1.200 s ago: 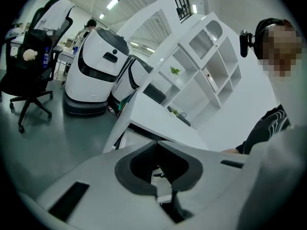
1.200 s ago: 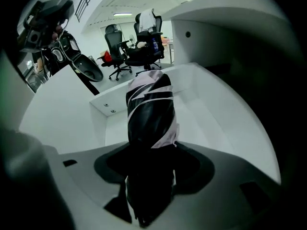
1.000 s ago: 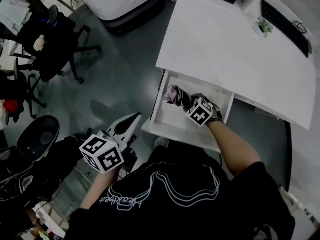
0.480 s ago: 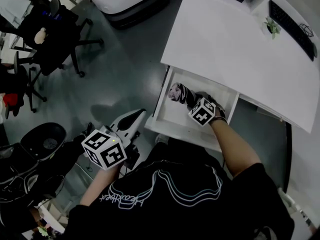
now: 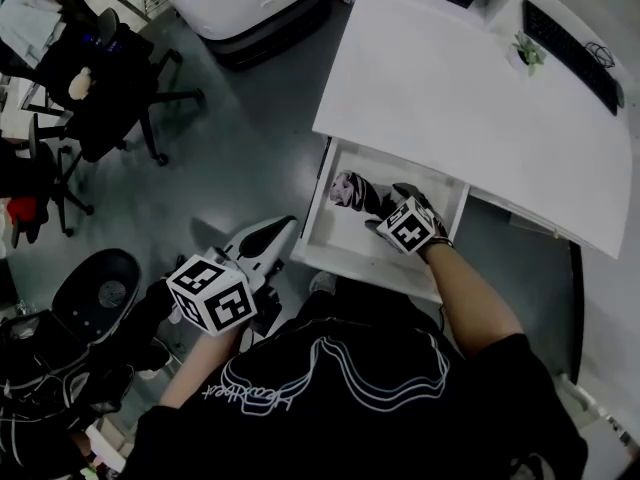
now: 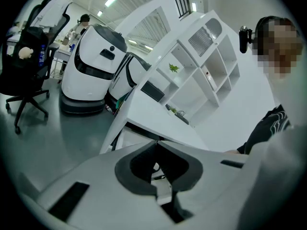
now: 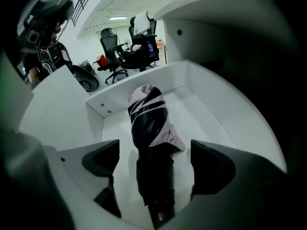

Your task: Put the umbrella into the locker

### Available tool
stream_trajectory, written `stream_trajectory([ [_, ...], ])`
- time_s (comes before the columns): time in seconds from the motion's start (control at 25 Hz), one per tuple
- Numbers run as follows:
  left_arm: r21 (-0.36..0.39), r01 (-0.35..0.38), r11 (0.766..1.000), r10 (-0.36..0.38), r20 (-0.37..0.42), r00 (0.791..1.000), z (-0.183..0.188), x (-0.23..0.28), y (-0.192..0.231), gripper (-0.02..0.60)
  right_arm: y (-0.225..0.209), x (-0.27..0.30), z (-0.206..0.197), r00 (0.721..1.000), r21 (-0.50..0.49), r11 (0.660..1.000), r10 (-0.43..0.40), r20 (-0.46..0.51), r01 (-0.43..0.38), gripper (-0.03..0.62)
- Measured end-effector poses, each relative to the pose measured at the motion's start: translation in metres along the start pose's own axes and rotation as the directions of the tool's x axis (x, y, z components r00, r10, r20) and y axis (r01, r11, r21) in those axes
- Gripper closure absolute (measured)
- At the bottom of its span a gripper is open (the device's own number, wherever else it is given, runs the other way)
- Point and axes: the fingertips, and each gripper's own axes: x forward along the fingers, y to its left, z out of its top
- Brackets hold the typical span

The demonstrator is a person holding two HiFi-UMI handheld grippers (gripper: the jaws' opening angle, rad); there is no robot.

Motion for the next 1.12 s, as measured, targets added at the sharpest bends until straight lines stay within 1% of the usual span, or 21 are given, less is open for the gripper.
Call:
stream_trajectory([
  [0.08,0.010,0.010,1.000,-0.010,0.003,1.000,0.004,0.000,-0.006,0.575,0.001,-0.017,0.007,0.999,0.031,1.000,-0.005,0.043,0.004,0.137],
  [0.16,0.023,0.022,0.999,-0.022,0.007,1.000,0.009,0.000,-0.013,0.575,0.004,-0.038,0.021,0.994,0.071,0.997,-0.005,0.113,-0.003,0.159],
  [0.24,0.038,0.037,0.999,-0.037,0.014,0.999,0.015,-0.001,-0.022,0.575,0.007,-0.067,0.042,0.976,0.121,0.993,-0.010,0.217,-0.017,0.203],
  [0.28,0.046,0.044,0.998,-0.045,0.017,0.999,0.018,-0.002,-0.027,0.575,0.009,-0.085,0.055,0.961,0.146,0.989,-0.016,0.278,-0.025,0.228],
  [0.36,0.061,0.061,0.996,-0.063,0.028,0.998,0.024,-0.005,-0.037,0.575,0.015,-0.125,0.079,0.921,0.174,0.984,-0.033,0.389,-0.038,0.261],
  [0.44,0.076,0.081,0.994,-0.084,0.045,0.995,0.032,-0.007,-0.047,0.575,0.025,-0.167,0.100,0.876,0.174,0.983,-0.042,0.481,-0.049,0.308],
  [0.52,0.085,0.106,0.991,-0.112,0.061,0.992,0.039,-0.010,-0.058,0.575,0.037,-0.207,0.117,0.821,0.179,0.980,-0.030,0.570,-0.089,0.357],
  [0.64,0.102,0.148,0.984,-0.156,0.080,0.985,0.048,-0.014,-0.075,0.575,0.055,-0.260,0.135,0.734,0.179,0.974,-0.021,0.679,-0.138,0.402],
  [0.68,0.112,0.160,0.981,-0.170,0.085,0.982,0.051,-0.016,-0.081,0.575,0.059,-0.276,0.139,0.710,0.182,0.973,-0.027,0.704,-0.144,0.417],
  [0.76,0.129,0.188,0.974,-0.200,0.093,0.975,0.056,-0.019,-0.095,0.575,0.063,-0.305,0.141,0.665,0.198,0.970,-0.055,0.745,-0.143,0.468],
  [0.88,0.171,0.235,0.957,-0.254,0.104,0.962,0.064,-0.022,-0.118,0.575,0.064,-0.338,0.138,0.620,0.229,0.968,-0.116,0.776,-0.106,0.545],
  [0.96,0.201,0.265,0.943,-0.291,0.109,0.951,0.070,-0.024,-0.135,0.575,0.069,-0.357,0.136,0.583,0.232,0.967,-0.130,0.802,-0.104,0.589],
  [1.08,0.253,0.307,0.918,-0.343,0.111,0.933,0.077,-0.027,-0.160,0.575,0.085,-0.384,0.137,0.512,0.194,0.971,-0.097,0.854,-0.140,0.589],
  [1.12,0.272,0.319,0.908,-0.358,0.108,0.928,0.078,-0.027,-0.167,0.575,0.090,-0.391,0.138,0.496,0.183,0.973,-0.090,0.864,-0.142,0.589],
])
